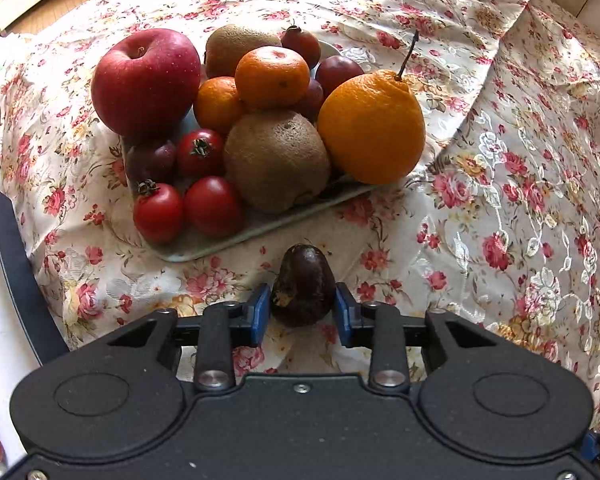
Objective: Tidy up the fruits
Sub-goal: 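Release the dark brown fruit into the box with the left gripper while the right carries the plum over it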
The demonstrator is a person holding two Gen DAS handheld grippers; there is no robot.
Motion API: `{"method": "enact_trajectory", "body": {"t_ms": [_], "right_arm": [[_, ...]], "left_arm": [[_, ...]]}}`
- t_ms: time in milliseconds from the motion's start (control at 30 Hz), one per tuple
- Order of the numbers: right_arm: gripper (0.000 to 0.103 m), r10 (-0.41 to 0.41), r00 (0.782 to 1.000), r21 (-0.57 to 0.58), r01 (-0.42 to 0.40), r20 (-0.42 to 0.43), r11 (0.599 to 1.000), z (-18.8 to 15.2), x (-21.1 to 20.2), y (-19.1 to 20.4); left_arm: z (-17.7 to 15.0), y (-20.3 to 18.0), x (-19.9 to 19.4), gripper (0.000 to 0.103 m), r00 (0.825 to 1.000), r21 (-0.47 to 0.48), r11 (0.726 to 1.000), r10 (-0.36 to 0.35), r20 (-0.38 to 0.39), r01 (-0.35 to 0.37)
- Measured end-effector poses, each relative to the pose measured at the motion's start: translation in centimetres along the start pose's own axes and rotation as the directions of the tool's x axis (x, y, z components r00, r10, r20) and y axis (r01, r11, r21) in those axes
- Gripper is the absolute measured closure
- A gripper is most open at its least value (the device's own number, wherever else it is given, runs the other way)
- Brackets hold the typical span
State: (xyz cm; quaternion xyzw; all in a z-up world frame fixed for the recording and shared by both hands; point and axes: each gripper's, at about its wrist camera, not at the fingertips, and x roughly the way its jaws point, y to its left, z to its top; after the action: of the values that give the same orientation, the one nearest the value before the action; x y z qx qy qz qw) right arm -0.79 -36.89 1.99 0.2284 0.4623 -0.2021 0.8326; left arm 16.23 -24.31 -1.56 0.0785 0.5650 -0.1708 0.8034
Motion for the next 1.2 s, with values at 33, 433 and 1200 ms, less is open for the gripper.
{"method": "enact_trajectory", "body": {"t_ms": [33, 433, 1200], "right_arm": [[0.067, 0.001, 1.000, -0.002, -0.001, 0.000, 1.000, 0.0, 0.0, 0.1], [0.067, 0.011, 1.000, -0.043, -0.011, -0.003, 0.999, -0.5, -0.7, 1.3], [0.067, 0.129, 0.990, -0.224, -0.140, -0.060, 0.964, -2.9, -2.2, 8.3]], "left_arm": [[-0.2, 0.0, -0.2, 0.061, 1.000, 0.008, 1.000, 0.015, 0.003, -0.015], [-2.9, 1.1, -3.7, 0.075, 0.997, 0.063, 0.995, 0.074, 0.000, -0.074], [-6.6, 15.3, -9.8, 0.075, 0.999, -0.156, 0.987, 0.022, -0.034, -0.027]]}}
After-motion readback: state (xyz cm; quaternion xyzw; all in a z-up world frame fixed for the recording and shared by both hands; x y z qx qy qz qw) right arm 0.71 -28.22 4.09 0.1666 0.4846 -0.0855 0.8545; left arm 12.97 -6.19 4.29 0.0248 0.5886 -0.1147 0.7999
